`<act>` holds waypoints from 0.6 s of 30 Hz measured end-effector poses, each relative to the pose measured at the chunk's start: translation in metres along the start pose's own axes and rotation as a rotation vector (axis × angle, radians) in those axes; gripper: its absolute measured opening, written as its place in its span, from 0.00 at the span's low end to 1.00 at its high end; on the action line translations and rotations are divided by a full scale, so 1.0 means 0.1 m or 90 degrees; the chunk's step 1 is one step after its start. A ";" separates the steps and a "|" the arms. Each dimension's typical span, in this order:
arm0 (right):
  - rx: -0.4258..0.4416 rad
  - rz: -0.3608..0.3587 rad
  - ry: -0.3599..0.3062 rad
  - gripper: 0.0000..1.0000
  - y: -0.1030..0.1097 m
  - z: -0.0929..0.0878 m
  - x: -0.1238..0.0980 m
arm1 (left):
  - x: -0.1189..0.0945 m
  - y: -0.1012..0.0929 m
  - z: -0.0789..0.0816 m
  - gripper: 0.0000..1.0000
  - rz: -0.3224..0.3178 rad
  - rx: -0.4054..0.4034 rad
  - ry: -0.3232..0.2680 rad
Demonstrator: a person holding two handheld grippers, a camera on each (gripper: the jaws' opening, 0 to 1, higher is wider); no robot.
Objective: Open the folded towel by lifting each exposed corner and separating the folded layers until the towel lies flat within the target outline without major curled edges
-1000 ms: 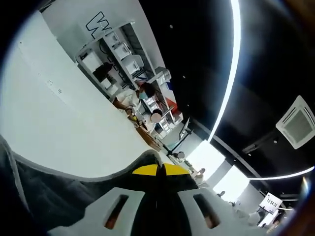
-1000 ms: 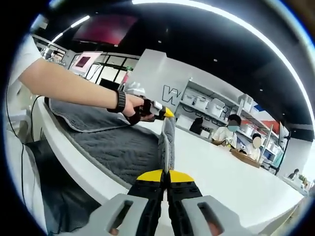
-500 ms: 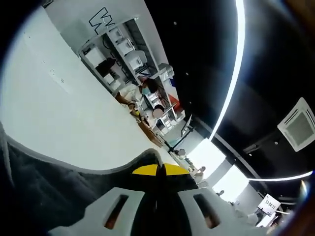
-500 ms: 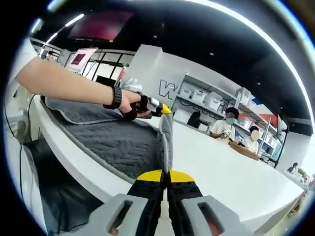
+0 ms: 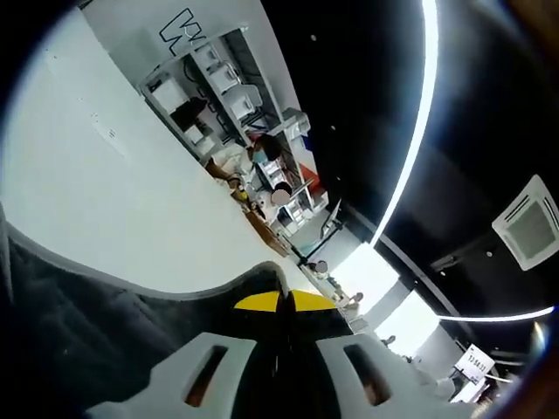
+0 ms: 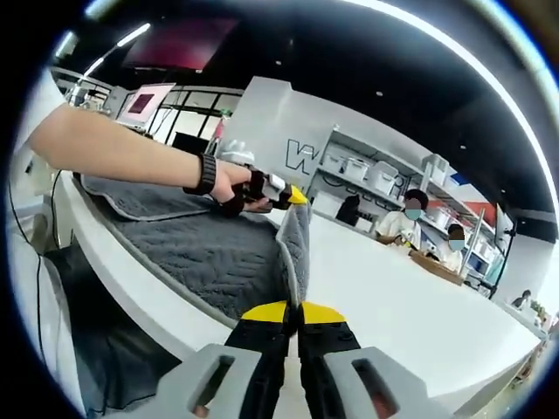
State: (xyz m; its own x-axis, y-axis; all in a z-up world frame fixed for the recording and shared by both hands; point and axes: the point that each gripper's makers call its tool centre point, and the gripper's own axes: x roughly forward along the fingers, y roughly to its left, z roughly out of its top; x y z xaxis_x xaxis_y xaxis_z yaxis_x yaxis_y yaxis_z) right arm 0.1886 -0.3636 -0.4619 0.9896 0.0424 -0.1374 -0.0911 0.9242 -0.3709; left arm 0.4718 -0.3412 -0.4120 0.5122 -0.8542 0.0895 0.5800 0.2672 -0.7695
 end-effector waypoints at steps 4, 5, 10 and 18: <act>0.001 0.000 -0.002 0.01 0.00 0.02 0.00 | 0.00 -0.02 -0.01 0.02 -0.006 0.008 0.006; 0.002 0.000 -0.003 0.02 0.00 0.03 0.01 | 0.00 -0.01 0.00 0.02 -0.004 0.009 0.006; 0.002 0.007 -0.006 0.04 0.02 0.06 0.02 | -0.02 -0.02 -0.02 0.02 -0.007 0.005 0.012; -0.011 0.015 -0.018 0.05 0.04 0.19 0.05 | -0.02 -0.02 -0.01 0.02 -0.010 0.002 0.010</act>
State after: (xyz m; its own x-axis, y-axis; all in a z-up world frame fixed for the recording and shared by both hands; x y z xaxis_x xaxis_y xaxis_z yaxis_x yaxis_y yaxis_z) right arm 0.1952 -0.3530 -0.4467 0.9900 0.0744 -0.1199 -0.1154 0.9159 -0.3844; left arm 0.4685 -0.3407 -0.4111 0.4932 -0.8651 0.0918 0.5898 0.2549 -0.7663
